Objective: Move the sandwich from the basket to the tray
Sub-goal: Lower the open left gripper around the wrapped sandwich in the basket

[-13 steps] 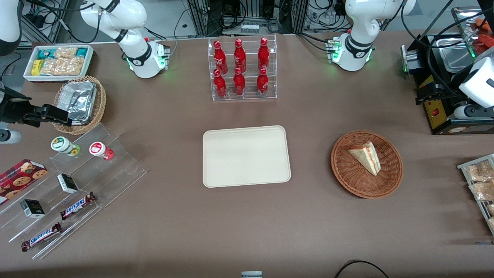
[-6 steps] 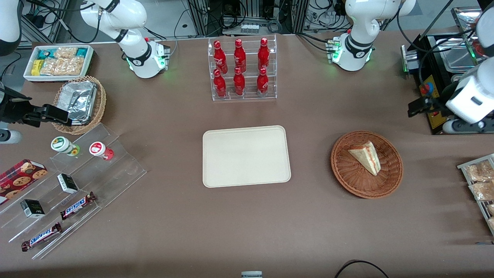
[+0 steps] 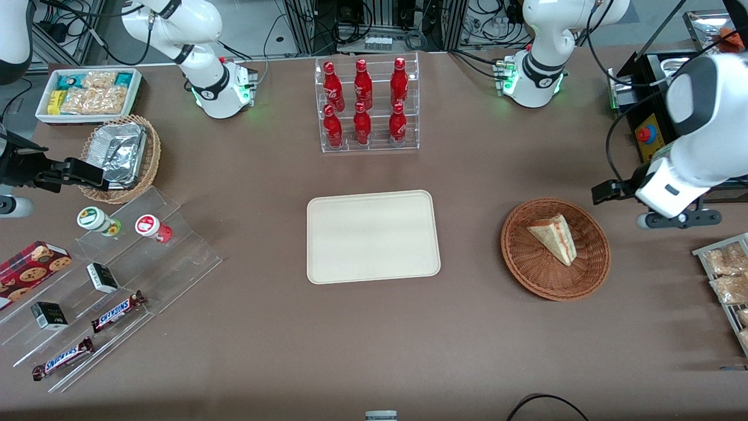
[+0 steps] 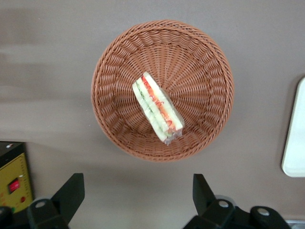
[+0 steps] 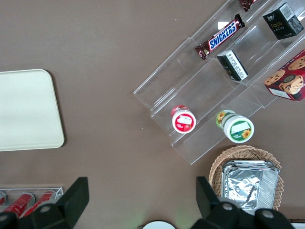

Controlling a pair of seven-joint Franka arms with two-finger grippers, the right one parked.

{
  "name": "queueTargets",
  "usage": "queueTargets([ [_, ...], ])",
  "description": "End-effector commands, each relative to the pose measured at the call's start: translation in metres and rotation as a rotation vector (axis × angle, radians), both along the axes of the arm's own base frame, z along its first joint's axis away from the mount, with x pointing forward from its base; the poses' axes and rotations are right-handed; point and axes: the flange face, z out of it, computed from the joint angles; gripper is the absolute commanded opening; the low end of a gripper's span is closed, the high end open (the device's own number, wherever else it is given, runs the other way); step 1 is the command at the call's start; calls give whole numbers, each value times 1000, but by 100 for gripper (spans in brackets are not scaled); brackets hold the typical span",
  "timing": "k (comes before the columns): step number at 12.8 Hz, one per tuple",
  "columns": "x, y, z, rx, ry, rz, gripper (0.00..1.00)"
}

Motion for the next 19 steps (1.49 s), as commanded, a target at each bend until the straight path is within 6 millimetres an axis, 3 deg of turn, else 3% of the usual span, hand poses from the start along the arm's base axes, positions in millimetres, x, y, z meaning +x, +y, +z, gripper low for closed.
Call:
queueTargets([
  [1, 4, -18, -32, 1, -16, 46, 100],
  [3, 8, -19, -61, 3, -16, 69, 100],
  [6, 8, -28, -87, 13, -25, 146, 100],
  [8, 2, -39, -101, 28, -33, 286, 100],
  [12, -9, -41, -119, 34, -61, 433, 100],
  [19, -25, -35, -148, 23, -100, 474, 100],
])
